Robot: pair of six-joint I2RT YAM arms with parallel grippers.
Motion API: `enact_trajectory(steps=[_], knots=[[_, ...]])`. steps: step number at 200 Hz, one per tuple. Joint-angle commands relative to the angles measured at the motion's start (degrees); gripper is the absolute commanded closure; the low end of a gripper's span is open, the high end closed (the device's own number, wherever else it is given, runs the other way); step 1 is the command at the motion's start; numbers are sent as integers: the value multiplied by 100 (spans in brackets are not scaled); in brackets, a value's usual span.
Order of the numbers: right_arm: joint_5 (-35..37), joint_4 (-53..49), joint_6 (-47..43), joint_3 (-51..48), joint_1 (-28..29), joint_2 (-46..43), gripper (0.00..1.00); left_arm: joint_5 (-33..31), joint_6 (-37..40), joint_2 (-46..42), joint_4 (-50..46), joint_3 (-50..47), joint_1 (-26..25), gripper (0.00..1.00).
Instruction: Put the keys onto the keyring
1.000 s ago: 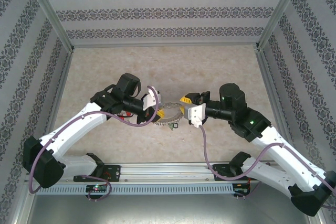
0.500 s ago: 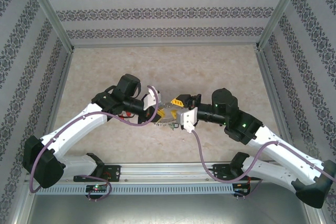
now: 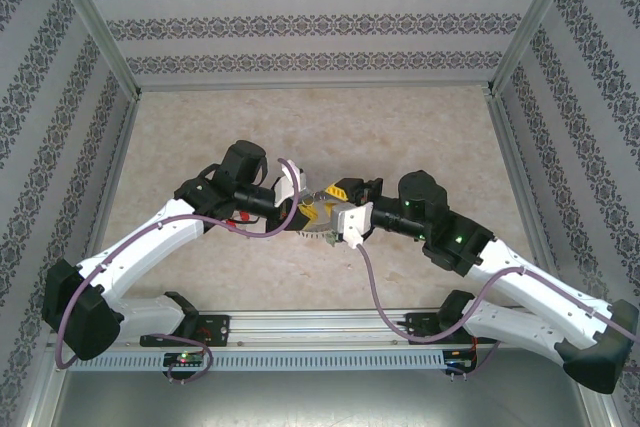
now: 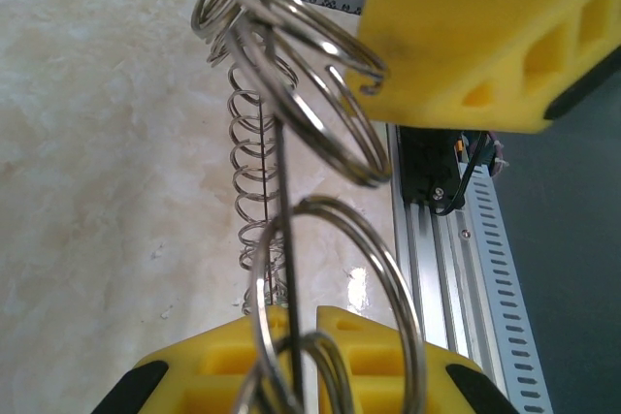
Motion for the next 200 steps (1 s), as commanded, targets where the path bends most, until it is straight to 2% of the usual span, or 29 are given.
enact_trajectory(steps=[1, 40, 82, 118, 136, 148, 154, 179, 200], knots=[[213, 178, 93, 41, 73, 37, 70, 282, -74, -137, 340, -32, 41, 100], [274, 337, 160, -5, 93, 49, 77, 192, -216, -149, 504, -90, 40, 100], [525, 659, 281, -135, 119, 17, 83, 101, -939, -254, 1479, -516, 38, 100], [506, 565, 378, -129, 117, 22, 90, -50, -822, -323, 1354, -486, 42, 100], [414, 394, 464, -70, 119, 46, 88, -140, -735, -365, 1291, -457, 38, 100], [389, 383, 651, -63, 119, 23, 76, -248, -725, -388, 1313, -474, 38, 100], [402, 442, 768, -82, 111, -2, 74, -323, -724, -404, 1325, -486, 42, 100], [147, 505, 1177, -108, -2, -200, 73, -660, -670, -524, 1441, -593, 38, 100], [93, 454, 1156, -152, -8, -255, 71, -855, -514, -621, 1578, -645, 42, 100]])
